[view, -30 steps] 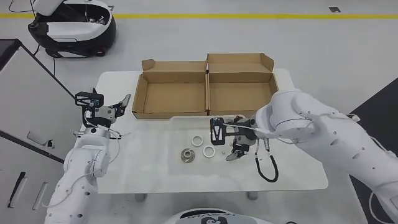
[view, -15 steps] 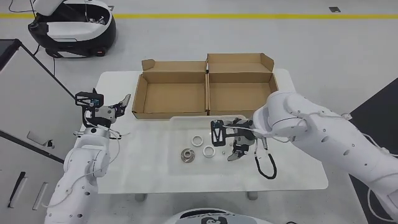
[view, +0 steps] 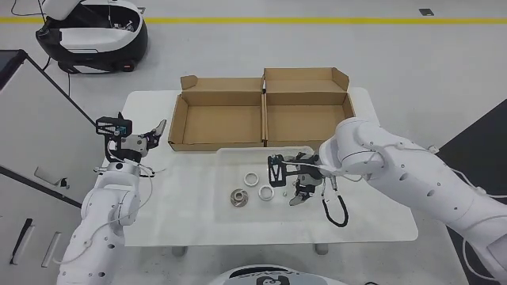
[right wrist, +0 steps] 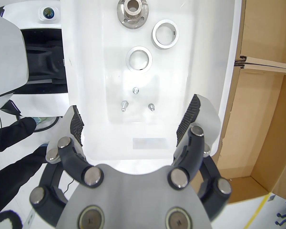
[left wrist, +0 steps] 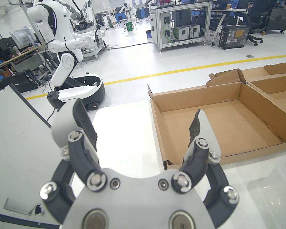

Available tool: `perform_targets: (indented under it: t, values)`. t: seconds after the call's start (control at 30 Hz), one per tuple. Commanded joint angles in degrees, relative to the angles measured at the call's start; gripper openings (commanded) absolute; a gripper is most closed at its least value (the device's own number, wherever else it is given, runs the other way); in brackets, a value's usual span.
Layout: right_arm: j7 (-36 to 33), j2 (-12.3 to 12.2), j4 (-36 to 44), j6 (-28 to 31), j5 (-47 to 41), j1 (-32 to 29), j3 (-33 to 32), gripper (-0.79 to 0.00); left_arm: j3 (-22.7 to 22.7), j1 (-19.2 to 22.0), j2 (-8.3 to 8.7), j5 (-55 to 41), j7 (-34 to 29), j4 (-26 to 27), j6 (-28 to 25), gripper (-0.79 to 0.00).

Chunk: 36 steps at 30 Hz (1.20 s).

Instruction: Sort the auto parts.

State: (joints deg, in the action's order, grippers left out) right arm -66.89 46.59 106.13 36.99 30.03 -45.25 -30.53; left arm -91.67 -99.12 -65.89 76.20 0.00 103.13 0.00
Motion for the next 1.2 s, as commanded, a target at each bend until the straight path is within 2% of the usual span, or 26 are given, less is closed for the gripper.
perform_targets:
  t: [0.0,0.4,0.5,0.73,0.97,1.07,1.17]
  values:
    - [-0.25,0.06,-0.22,0.0,-0.17,0.02,0.05,0.0,0.0,0.0,0.0,0.0,0.0,0.0,0.0,0.0]
    - [-1.16,0.15,-1.83,-0.76,1.33,-0.54,0.45,0.0,0.0,0.0,0.0,0.0,0.0,0.0,0.0,0.0]
    - [-0.93,0.2,-2.14,-0.75,1.78,-0.78,0.47,-0.028,0.0,0.0,0.0,0.0,0.0,0.0,0.0,0.0]
    - [-0.57,0.49,-2.64,-0.46,2.87,-1.15,0.88,-0.139,0.0,0.0,0.0,0.0,0.0,0.0,0.0,0.0]
    - [-0.2,0.94,-4.02,-0.15,4.0,-1.21,1.42,-0.194,0.0,0.0,0.0,0.0,0.0,0.0,0.0,0.0]
    - [-0.35,0.98,-4.26,0.05,4.33,-1.36,1.83,-0.259,0.0,0.0,0.0,0.0,0.0,0.0,0.0,0.0]
    - [-0.16,0.92,-4.34,0.24,4.67,-1.26,2.24,-0.357,0.0,0.0,0.0,0.0,0.0,0.0,0.0,0.0]
